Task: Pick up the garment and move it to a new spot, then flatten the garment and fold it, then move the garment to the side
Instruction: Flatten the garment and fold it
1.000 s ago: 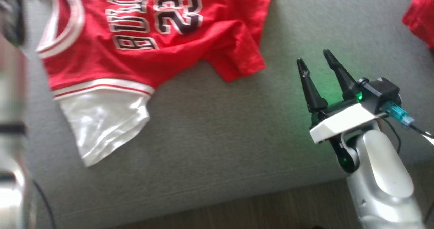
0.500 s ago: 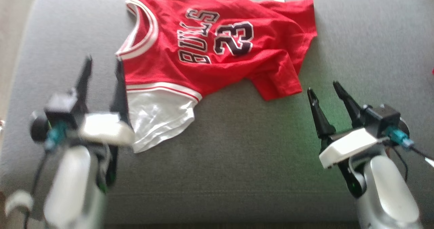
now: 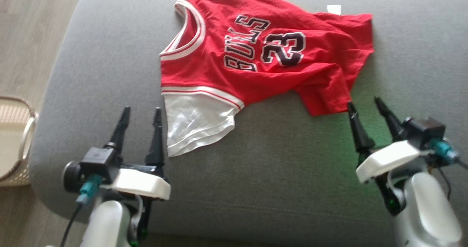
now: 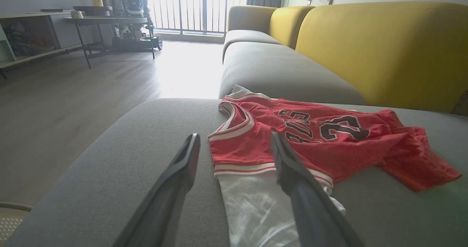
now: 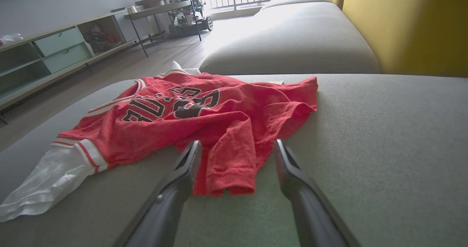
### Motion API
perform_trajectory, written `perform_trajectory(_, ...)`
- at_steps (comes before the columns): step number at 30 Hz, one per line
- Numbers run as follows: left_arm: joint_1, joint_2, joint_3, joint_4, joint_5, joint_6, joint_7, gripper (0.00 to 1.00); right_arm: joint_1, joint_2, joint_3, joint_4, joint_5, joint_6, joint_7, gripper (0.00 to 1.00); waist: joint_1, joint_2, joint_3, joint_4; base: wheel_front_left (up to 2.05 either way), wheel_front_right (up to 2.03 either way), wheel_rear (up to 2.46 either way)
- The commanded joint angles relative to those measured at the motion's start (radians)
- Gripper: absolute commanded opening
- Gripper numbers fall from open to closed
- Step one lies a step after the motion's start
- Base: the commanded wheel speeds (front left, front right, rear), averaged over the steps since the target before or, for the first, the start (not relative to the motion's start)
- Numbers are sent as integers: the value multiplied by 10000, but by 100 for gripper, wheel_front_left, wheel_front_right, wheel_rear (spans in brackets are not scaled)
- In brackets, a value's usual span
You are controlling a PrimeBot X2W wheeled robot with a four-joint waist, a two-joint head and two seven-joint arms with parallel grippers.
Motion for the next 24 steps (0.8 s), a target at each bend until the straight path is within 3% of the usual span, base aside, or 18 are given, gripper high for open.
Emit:
perform_trajectory(1, -490, -15, 198, -302, 88, -78, -52, 100, -832, 64, -34, -141, -58, -2, 79, 100, 1, -1, 256, 298, 0, 0, 0)
perform_trajectory(7, -703, -130, -153, -194, 187, -111, -53, 100, -2163, 64, -1209, 892, -237, -2, 424, 100, 1, -1, 796, 889, 0, 0, 0)
perform_trajectory(18, -991, -168, -691, -206, 343, 139, -53, 100, -3944, -14, -3796, 3169, -1730, -2, 1063, 100, 1, -1, 1348, 1636, 0, 0, 0)
perform_trajectory(24, -1052, -171, -840, -207, 109, 281, -53, 100, -4643, -16, -4138, 4394, -2089, -2, 1484, 100, 1, -1, 1585, 1800, 0, 0, 0)
